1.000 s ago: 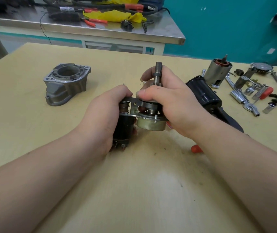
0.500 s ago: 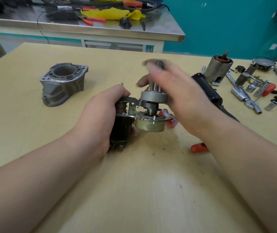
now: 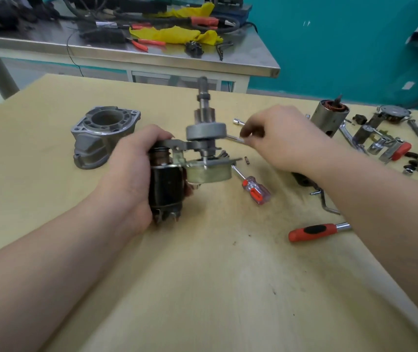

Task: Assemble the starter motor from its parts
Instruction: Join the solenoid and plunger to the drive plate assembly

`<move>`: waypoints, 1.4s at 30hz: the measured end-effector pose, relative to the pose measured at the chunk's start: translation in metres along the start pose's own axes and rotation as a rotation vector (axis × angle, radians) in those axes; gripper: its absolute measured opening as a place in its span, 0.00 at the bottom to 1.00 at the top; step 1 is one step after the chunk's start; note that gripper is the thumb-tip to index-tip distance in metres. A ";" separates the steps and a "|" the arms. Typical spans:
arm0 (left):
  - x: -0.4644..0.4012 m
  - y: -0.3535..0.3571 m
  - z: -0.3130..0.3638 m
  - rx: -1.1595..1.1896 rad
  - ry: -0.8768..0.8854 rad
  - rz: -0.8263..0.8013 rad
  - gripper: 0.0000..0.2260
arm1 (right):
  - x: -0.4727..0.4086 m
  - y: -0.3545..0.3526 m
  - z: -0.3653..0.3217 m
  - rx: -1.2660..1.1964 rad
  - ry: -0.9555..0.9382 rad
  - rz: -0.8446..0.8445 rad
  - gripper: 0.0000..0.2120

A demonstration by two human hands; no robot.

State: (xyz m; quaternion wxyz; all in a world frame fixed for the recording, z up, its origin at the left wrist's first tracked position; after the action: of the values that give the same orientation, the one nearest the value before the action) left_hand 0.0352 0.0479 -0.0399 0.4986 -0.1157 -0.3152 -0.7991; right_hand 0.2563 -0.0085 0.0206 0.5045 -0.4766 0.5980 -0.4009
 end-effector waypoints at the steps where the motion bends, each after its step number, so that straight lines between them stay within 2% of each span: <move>1: -0.001 -0.006 0.006 0.026 0.023 0.015 0.07 | -0.002 0.003 -0.001 0.054 -0.010 -0.069 0.09; 4: -0.007 -0.019 0.021 0.092 0.057 0.043 0.06 | -0.003 0.006 -0.001 0.108 -0.009 -0.189 0.07; 7: -0.014 -0.024 0.026 0.137 0.034 0.030 0.05 | -0.007 0.008 0.004 0.120 0.005 -0.211 0.07; 13: -0.021 -0.030 0.025 0.159 0.019 0.080 0.08 | -0.017 0.018 0.012 0.186 0.110 -0.254 0.18; 20: -0.021 -0.029 0.021 0.135 0.061 0.126 0.04 | -0.026 0.034 0.005 0.293 0.102 -0.330 0.08; 23: -0.019 -0.028 0.020 0.126 0.054 0.144 0.05 | -0.027 0.034 0.005 0.284 0.115 -0.317 0.08; 25: -0.018 -0.027 0.019 0.119 0.042 0.157 0.06 | -0.025 0.027 0.008 0.187 0.163 -0.223 0.07; 26: -0.017 -0.027 0.019 0.108 0.034 0.159 0.07 | -0.021 0.021 0.011 0.095 0.195 -0.116 0.04; 27: -0.016 -0.027 0.018 0.091 0.024 0.159 0.08 | -0.016 0.013 0.012 -0.024 0.219 0.030 0.01; 30: -0.013 -0.024 0.016 0.032 -0.004 0.152 0.08 | 0.012 -0.012 0.004 -0.396 0.212 0.556 0.04; 32: -0.011 -0.020 0.014 0.002 -0.014 0.144 0.07 | 0.025 -0.021 -0.013 -0.611 0.130 0.736 0.06; 37: -0.002 -0.009 0.005 -0.132 -0.068 0.079 0.10 | 0.031 -0.033 -0.043 -0.925 -0.001 0.811 0.14; 42: 0.003 0.000 -0.002 -0.209 -0.074 0.067 0.16 | 0.037 -0.030 -0.059 -0.895 -0.167 0.799 0.07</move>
State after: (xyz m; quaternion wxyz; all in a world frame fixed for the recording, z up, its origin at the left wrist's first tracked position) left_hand 0.0340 0.0449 -0.0400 0.4983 -0.2068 -0.2443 -0.8057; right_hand 0.2017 -0.0511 0.0512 0.4117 -0.4111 0.7996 0.1489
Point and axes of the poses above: each hand's wrist, its own x-axis away from the middle knuckle, its own y-axis out of the palm, z = x × y, the point moved 5 cm from there along -x, towards the middle knuckle, and after that the axes turned 15 degrees about -y, right-handed, at the moved point
